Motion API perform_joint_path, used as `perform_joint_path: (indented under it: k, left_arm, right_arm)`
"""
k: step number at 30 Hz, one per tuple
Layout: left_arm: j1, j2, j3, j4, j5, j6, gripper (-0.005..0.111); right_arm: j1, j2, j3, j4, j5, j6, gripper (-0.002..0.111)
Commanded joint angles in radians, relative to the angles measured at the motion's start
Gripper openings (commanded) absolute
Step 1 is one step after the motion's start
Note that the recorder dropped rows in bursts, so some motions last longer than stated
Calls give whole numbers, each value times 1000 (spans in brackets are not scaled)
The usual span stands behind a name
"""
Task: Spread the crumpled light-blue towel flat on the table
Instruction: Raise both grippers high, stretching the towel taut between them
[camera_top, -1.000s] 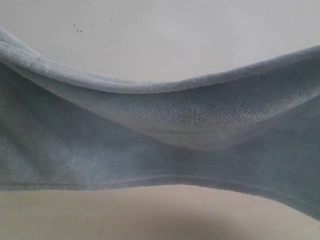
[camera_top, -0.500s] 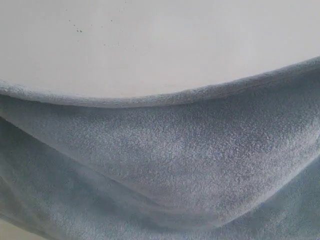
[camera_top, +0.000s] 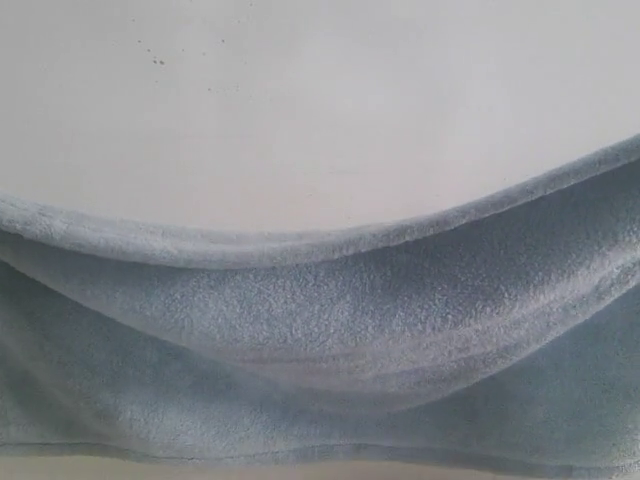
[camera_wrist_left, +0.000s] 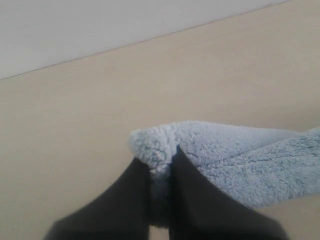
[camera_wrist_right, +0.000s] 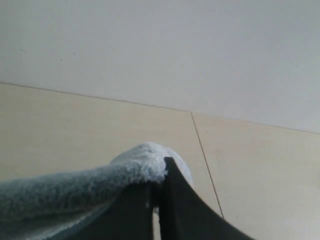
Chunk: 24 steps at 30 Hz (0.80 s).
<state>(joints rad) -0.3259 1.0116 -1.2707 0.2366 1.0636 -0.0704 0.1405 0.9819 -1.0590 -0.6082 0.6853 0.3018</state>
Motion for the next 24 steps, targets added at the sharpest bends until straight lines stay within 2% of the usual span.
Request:
perform_joint_path:
  k: [1,5,10,19,22,24]
  left_arm:
    - [3,3,47,-75,-82,26,4]
    - [3,14,152,-88,-204,2,4]
    - [3,19,243,-77,-229,-7,4]
    - [3,56,280,-97,-492,-16,4]
    - [3,107,280,-21,-577,-38,4]
    - [7,151,280,53,-651,-111,4]
  right_arm:
    - [-2,10,0,14,-5,2,0]
    - [-2,38,49,14,-2,-15,0]
    - [-2,38,133,14,-47,-24,0]
    - [-2,91,140,-22,-185,-24,0]
    - [-2,147,140,-49,-242,-21,0]
    - [-2,185,140,-112,-297,-8,0]
